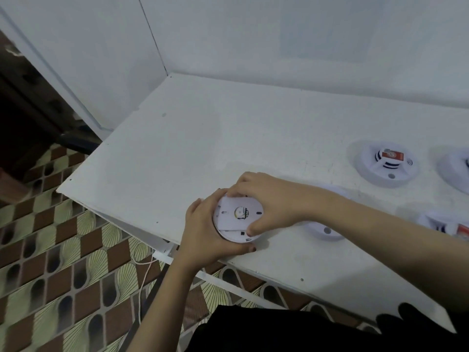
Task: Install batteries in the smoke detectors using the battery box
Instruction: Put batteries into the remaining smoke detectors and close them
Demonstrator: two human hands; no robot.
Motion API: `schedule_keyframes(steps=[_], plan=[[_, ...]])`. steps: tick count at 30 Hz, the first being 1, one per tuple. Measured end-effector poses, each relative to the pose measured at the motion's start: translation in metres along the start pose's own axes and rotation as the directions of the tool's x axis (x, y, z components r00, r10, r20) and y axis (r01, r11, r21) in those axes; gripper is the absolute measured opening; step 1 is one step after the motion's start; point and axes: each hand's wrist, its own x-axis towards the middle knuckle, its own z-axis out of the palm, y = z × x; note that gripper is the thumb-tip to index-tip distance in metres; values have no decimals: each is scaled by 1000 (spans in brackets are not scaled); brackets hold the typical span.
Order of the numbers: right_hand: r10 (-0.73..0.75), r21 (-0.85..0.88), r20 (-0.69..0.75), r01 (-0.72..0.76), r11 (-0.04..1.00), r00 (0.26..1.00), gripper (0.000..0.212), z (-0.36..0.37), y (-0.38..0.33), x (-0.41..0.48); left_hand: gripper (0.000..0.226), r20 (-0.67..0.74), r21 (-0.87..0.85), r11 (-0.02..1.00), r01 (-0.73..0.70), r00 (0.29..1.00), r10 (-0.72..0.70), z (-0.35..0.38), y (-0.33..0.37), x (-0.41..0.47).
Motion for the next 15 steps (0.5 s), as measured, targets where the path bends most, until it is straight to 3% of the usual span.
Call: schedule_keyframes(steps=[15], plan=[[-51, 96, 47, 46, 994, 998, 66, 3, -1, 3, 78, 62, -66, 997, 30, 998, -26, -3, -1, 3]])
